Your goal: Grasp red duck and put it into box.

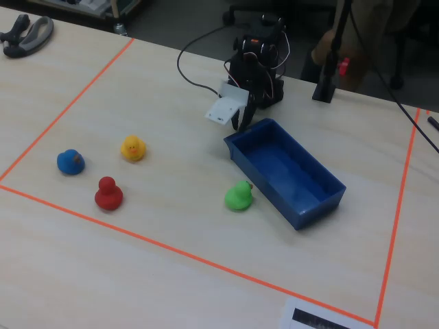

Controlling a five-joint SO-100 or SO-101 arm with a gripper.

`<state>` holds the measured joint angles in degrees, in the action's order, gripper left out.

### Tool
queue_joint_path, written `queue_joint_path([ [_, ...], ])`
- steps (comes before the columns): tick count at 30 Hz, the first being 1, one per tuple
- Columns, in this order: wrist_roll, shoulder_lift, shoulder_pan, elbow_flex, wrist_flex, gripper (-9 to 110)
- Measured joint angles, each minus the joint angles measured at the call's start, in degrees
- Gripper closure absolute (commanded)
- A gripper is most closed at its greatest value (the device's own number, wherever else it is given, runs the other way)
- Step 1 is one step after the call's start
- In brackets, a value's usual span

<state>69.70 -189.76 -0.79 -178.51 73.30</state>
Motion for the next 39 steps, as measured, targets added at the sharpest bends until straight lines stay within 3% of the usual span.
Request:
queue_joint_path([
  [6,2.3,3.0,-5.2,5.6,-0.8,85],
  [16,8.2,38.0,-20.0,52.0,-16.5,74],
  [22,12.3,56.9,-26.4,66.9,-26.6,67],
  [33,16.7,79.7,-28.8,80.9,-40.3,65],
  [39,19.3,91.6,-30.1,93.0,-41.7,67],
])
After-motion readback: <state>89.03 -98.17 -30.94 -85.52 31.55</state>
